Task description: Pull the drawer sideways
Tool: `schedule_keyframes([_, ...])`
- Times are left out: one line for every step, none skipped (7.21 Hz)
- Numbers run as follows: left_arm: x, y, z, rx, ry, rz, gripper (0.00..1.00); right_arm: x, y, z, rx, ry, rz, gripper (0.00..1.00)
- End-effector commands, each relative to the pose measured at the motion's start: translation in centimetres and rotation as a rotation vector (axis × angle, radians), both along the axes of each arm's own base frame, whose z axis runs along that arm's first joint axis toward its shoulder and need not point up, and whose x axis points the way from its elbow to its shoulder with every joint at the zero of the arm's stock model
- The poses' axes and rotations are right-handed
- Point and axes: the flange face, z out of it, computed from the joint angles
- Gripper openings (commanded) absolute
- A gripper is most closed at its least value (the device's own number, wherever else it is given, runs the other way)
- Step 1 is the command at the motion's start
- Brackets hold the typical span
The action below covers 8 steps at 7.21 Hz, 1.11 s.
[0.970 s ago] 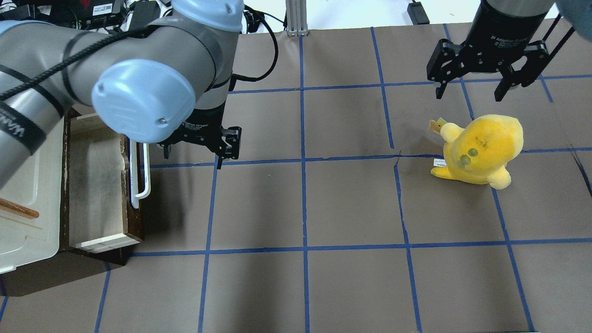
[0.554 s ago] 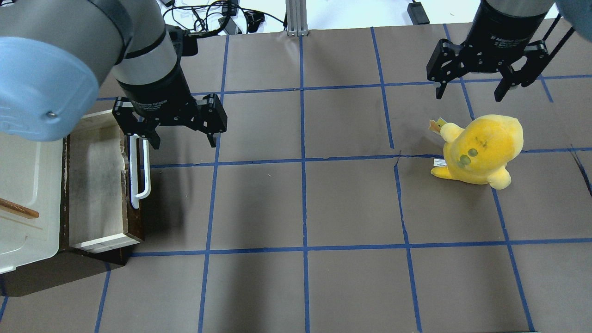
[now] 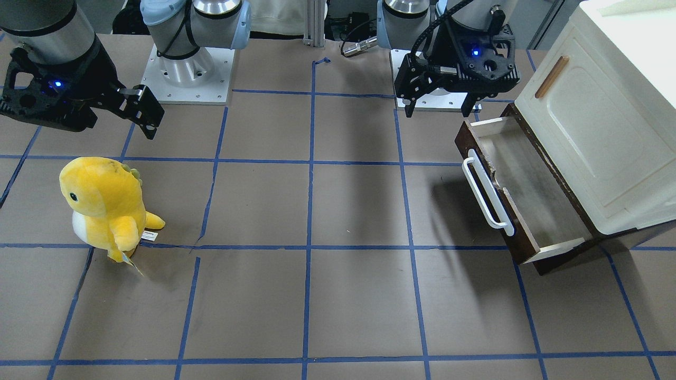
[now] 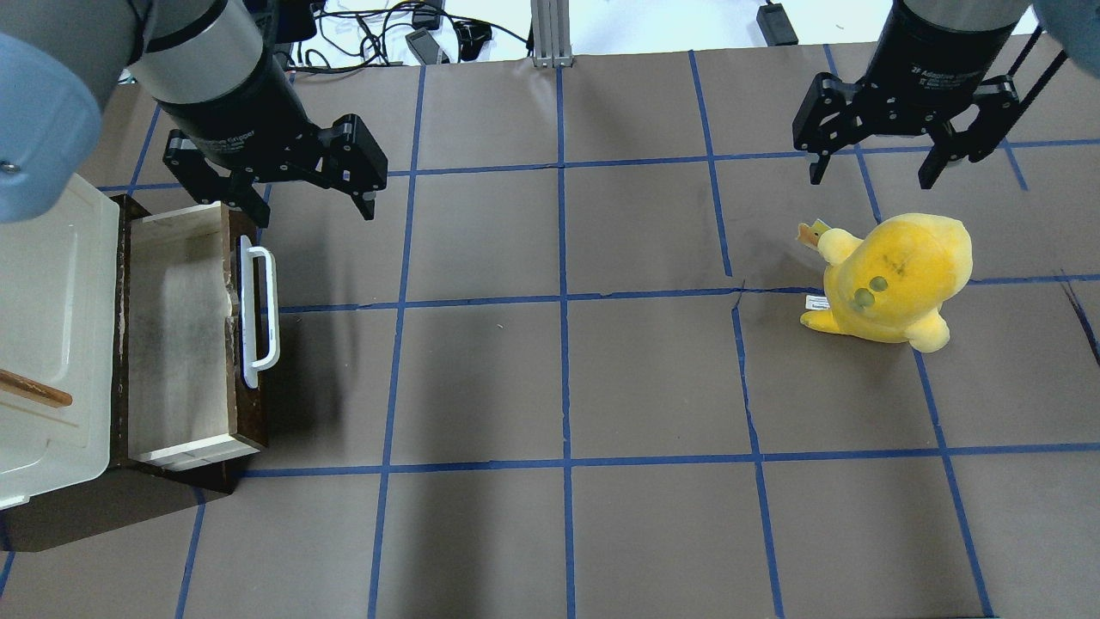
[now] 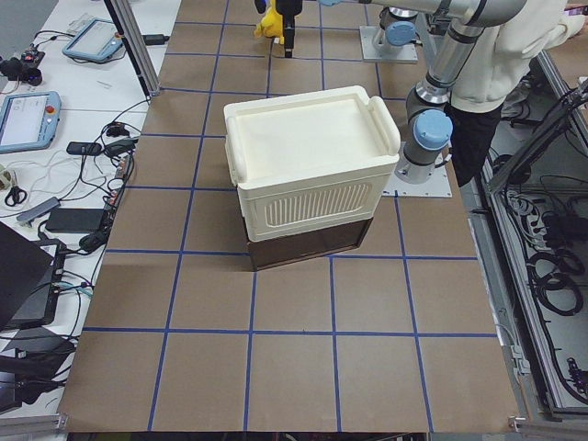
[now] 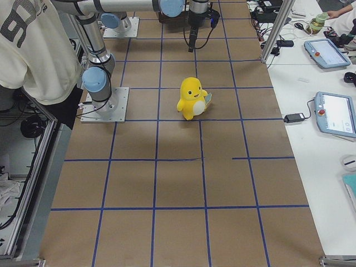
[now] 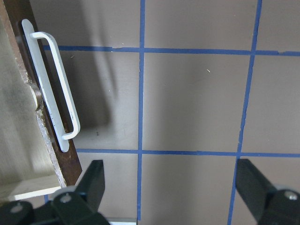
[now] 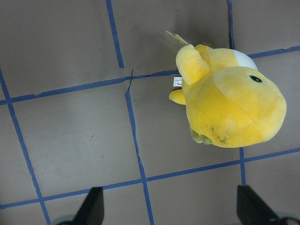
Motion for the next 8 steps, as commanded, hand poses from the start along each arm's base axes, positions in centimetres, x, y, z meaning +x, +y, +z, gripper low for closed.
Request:
schedule_keyframes([-0.01,0.0,-0.2,0.003,-0.003,0.002,1.0,0.0,0.01,-0.01,0.001,0.0,0.0,1.0])
schedule_keyframes([0.0,0.07,-0.28,0.004,-0.003,0.003,1.0,0.0,0.01,-0.01,0.001,0.0,0.0,1.0])
schedule_keyframes([0.02,0.3,-0.06,0.0,-0.002,0.003,1.0,-0.08,-0.02,0.0,0.0,0.0,-0.002,1.0])
schedule_keyframes([0.04,0.38,-0.08,0.001,-0.004,0.004,1.0,0.0,0.0,0.0,0.0,0.0,0.0,1.0])
schedule_keyframes([0.04,0.44,-0.01,0.0,-0.004,0.004,1.0,0.0,0.01,-0.01,0.001,0.0,0.0,1.0])
schedule_keyframes([0.04,0.44,0.0,0.0,-0.004,0.004,1.0,0.0,0.0,0.0,0.0,0.0,0.0,1.0])
schedule_keyframes([0.06,0.49,0.07,-0.002,-0.005,0.004,1.0,0.0,0.0,0.0,0.0,0.0,0.0,1.0])
schedule_keyframes([0.05,0.5,-0.01,0.0,-0.004,0.004,1.0,0.0,0.0,0.0,0.0,0.0,0.0,1.0])
